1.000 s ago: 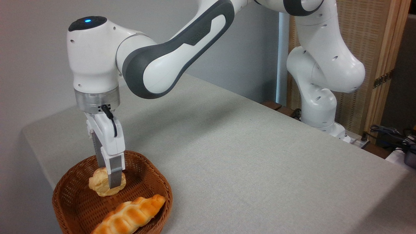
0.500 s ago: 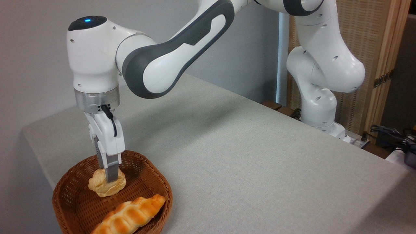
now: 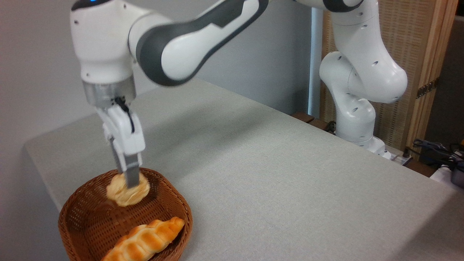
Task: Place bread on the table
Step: 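Lift the round bun up out of the basket, then carry the bun away from the basket and lower it onto the table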
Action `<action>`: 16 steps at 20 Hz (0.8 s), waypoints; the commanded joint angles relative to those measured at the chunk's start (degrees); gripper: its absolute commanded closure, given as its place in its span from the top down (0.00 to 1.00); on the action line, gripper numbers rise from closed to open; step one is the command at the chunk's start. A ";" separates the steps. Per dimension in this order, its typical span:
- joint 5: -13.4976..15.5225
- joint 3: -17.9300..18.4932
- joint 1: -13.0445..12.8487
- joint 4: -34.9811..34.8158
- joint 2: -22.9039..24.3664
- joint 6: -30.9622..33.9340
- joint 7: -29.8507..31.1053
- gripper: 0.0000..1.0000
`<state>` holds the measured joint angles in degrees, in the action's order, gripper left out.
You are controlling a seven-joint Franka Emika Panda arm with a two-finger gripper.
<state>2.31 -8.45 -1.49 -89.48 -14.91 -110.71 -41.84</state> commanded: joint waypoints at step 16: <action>11.75 1.34 -0.10 -14.14 11.31 17.37 0.45 0.65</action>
<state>13.08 -6.62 -1.29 -102.08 -3.33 -92.27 -41.61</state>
